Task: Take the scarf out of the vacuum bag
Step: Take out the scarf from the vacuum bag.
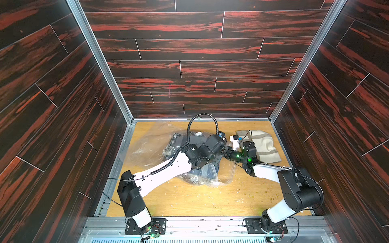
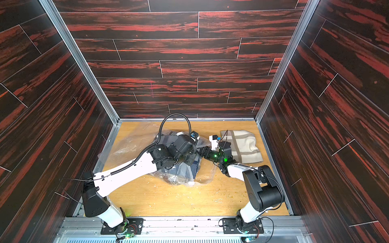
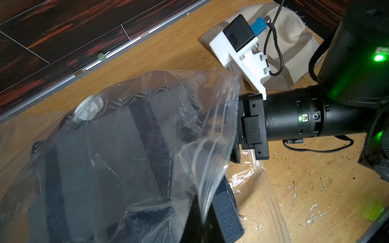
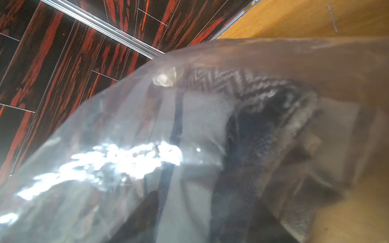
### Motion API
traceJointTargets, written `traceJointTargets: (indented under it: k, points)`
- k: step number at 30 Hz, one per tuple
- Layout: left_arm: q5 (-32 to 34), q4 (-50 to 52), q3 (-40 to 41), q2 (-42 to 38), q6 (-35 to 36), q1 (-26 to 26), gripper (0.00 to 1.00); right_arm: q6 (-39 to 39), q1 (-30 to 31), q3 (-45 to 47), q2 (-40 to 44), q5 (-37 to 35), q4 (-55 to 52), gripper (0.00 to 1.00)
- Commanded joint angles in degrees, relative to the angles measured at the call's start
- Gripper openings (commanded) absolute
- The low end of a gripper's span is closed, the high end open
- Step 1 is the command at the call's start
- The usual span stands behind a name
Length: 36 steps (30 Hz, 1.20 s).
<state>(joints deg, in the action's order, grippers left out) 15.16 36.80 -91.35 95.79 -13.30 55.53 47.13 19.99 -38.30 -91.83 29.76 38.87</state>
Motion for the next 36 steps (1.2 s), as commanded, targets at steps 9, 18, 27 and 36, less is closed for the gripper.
traceJointTargets:
  k: [9, 18, 27, 36]
  points:
    - [1.0, -0.2, -1.7, -0.1, 0.2, 0.0, 0.00, -3.0, 4.6, -2.4, 4.9, -1.1, -8.0, 0.55]
    - [1.6, -0.7, -1.6, -0.5, 0.3, -0.1, 0.00, -4.7, 7.3, -2.6, 7.3, -4.8, -13.2, 0.47]
    - [1.7, -0.9, -1.6, -0.7, 0.3, -0.5, 0.00, -4.8, 7.8, -4.0, 4.8, -5.1, -14.6, 0.30]
    - [2.2, -1.0, -1.5, -1.0, 0.5, -0.8, 0.00, -5.2, 10.7, -7.0, 11.1, -8.9, -26.1, 0.27]
